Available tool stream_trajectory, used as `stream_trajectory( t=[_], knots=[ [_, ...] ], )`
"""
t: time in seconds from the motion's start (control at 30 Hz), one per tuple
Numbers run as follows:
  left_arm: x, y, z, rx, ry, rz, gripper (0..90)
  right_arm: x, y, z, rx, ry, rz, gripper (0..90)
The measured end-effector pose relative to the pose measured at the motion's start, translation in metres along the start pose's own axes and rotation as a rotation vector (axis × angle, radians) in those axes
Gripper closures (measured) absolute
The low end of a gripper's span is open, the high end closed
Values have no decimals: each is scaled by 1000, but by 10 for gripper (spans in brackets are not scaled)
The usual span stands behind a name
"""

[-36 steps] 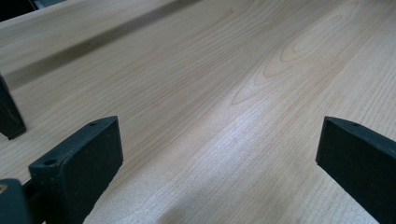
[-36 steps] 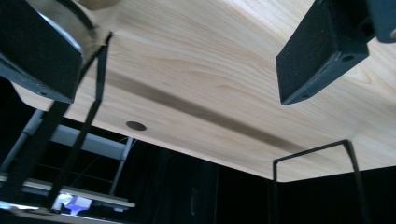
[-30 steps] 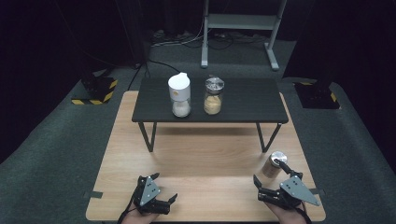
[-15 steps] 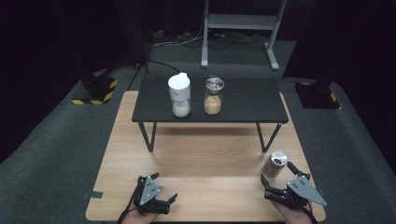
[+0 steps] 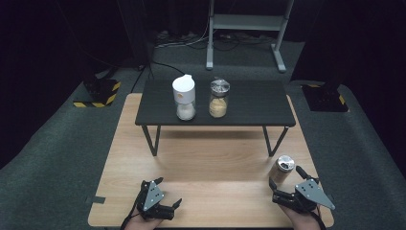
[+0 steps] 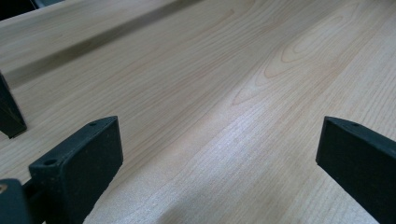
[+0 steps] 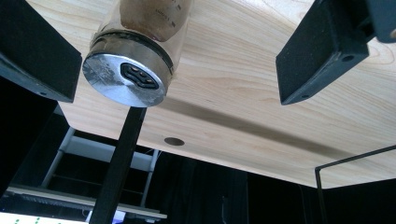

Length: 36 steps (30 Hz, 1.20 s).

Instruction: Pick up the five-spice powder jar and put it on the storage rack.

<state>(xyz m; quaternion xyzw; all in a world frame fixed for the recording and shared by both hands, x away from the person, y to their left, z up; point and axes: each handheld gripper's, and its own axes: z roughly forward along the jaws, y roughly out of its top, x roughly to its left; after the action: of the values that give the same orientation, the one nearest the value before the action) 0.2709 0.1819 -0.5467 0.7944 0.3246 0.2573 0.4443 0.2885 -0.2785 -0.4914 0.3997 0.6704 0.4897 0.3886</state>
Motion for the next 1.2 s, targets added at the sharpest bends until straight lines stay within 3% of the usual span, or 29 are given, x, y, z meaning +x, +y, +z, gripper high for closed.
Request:
stream_trajectory(
  t=[0.7, 1.2],
  knots=[
    [0, 0, 0, 0, -7, 1, 7, -15, -7, 12, 19, -28, 61, 0],
    [0, 0, 0, -4, -11, 7, 7, -23, -14, 24, 40, -39, 65, 0]
  ],
)
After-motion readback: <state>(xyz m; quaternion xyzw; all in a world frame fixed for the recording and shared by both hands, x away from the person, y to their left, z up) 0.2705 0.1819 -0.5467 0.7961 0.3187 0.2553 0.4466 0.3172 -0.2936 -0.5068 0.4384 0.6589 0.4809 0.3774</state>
